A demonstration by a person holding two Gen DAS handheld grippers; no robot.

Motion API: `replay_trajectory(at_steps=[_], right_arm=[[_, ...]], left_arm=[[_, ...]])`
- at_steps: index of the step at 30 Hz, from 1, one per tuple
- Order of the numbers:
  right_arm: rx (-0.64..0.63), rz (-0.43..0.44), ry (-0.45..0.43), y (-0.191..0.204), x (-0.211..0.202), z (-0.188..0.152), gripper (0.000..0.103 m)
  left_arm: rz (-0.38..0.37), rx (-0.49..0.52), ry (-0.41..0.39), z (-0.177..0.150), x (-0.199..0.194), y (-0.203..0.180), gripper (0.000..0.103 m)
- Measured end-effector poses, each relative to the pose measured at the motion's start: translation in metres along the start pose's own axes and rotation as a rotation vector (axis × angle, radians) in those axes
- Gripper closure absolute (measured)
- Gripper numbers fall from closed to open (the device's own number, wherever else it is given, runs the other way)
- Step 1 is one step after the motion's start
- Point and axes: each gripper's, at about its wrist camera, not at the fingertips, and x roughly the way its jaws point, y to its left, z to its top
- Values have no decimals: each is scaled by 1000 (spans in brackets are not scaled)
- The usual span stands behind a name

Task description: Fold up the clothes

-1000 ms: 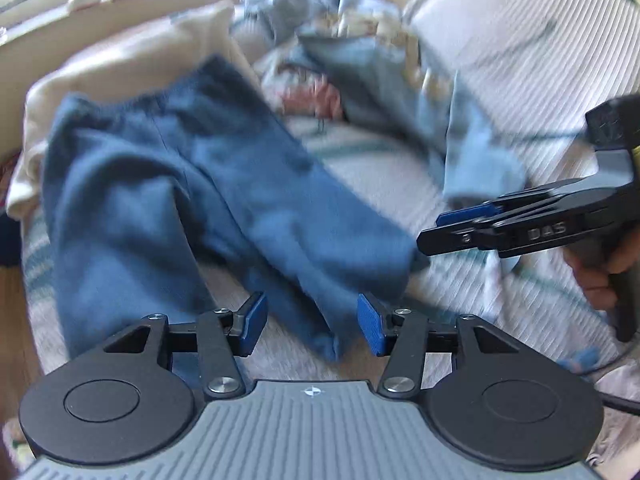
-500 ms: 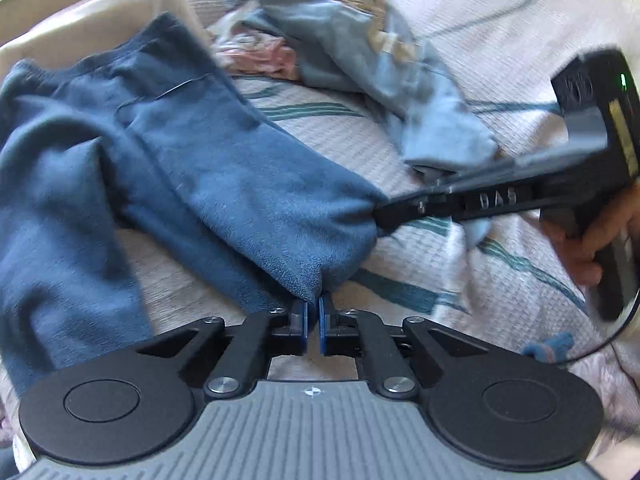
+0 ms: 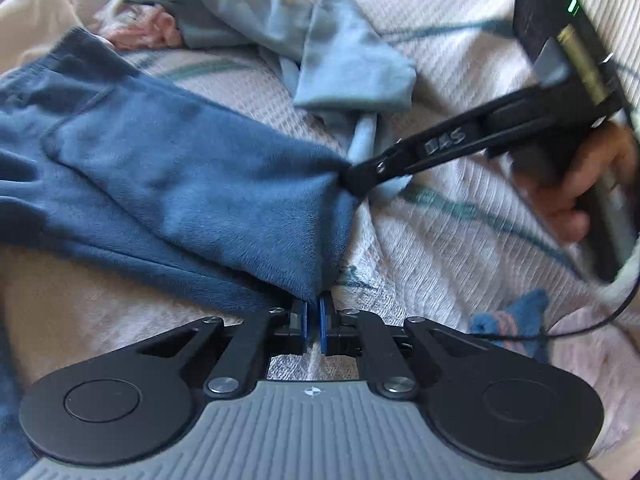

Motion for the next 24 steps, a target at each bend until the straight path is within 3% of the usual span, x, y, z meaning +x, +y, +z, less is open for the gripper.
replay_trajectory(at_steps=[3,6,8,11,17,20,22,24], right_arm=[[13,-16,-37,4,-8,1,92],[-29,-62,-108,15,-30,-1,81],[-58,-98,-170,21,-48,-4,71],[-52,-105,-234,25,-68,-10,69],[-69,6,-258,56,-82,-27,69],[-121,96,-219,84,-80,-41,68],[-161,150,-184,103,-75,-50,60],[-203,178,-150,120,-67,-60,59]], left_arm=[[18,-20,-42,-1,-27,4,92],[36,-53,-93,-8,-57,10,82],[55,-80,-130,-16,-76,14,65],[98,-122,-173,-29,-104,17,58],[226,-176,-197,-55,-138,17,37],[262,-205,-205,-68,-151,19,33],[277,-220,-211,-75,-157,19,31],[292,-232,-214,-82,-162,20,29]])
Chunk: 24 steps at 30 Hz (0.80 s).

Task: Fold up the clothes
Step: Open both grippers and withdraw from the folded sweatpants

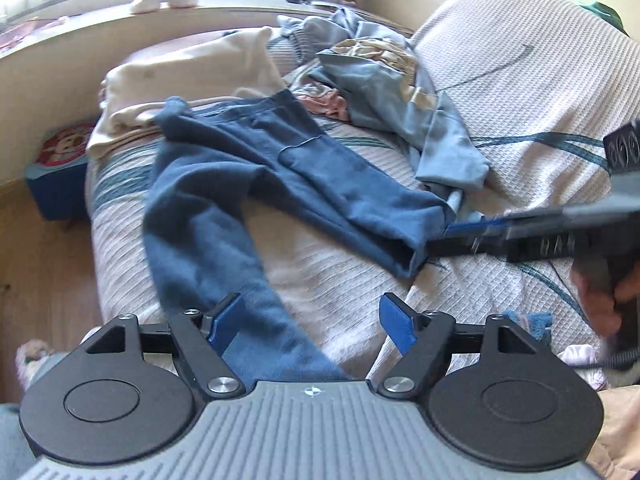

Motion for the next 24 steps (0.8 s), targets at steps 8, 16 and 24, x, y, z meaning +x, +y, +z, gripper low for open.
replay_trajectory(at_steps=[8,16,24], right_arm=[[12,14,79,23,20,-22,58],[-11,3,122,26,29,-28,49],[-1,11,138,25,34,-33,45]], left_arm=[[24,-29,-3,-9,-6,-1,24],[25,-40,20,-10,1,-1,23],[30,-63,34,-12,6,3,22]])
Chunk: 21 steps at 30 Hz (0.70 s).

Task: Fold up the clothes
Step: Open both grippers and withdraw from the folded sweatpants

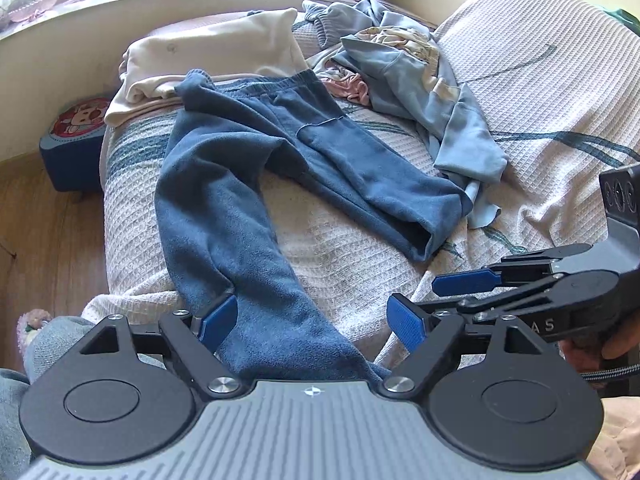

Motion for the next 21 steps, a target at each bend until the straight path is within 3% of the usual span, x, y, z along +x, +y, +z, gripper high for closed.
replay_trajectory(at_steps=[21], right_arm=[[-34,4,28,6,0,-8,43]], left_arm=[[0,-20,10,-3,2,2,22]])
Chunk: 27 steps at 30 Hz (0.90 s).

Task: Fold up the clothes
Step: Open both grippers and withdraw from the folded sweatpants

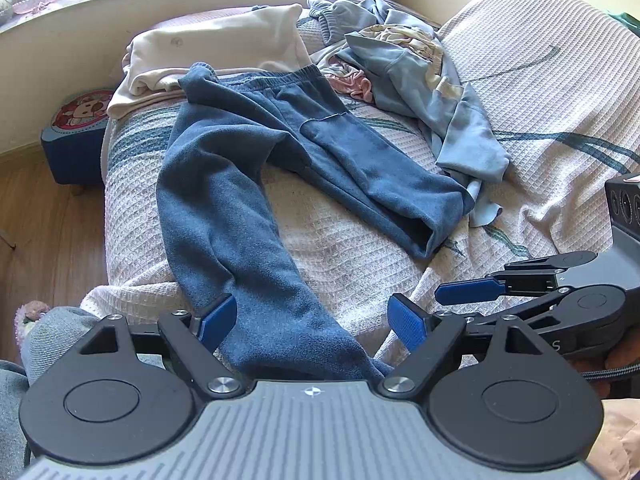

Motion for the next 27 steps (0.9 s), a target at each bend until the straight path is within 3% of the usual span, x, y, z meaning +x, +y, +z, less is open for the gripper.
replay_trajectory(at_steps=[5,9,14,18,23,26,27], right_arm=[[-11,7,25,0,0,-2,42],[-29,20,19,-2,-12,-11,42],[-30,39,46,-1,-30,-32,42],[-38,74,67,1,-26,-39,42],[-149,136,101,20,-3,-22,44],[-212,209,142,34,15,-15,60],[-221,225,148,38,21,-14,73]], left_arm=[[28,-18,11,2,-1,2,22],[-2,-27,-38,-1,-10,5,22],[-17,-13,-29,2,-14,7,24],[40,-5,-51,-2,-17,12,25],[74,-49,-82,-8,-33,23,25],[101,-60,-94,-14,-39,26,25],[100,-68,-95,-16,-40,27,25]])
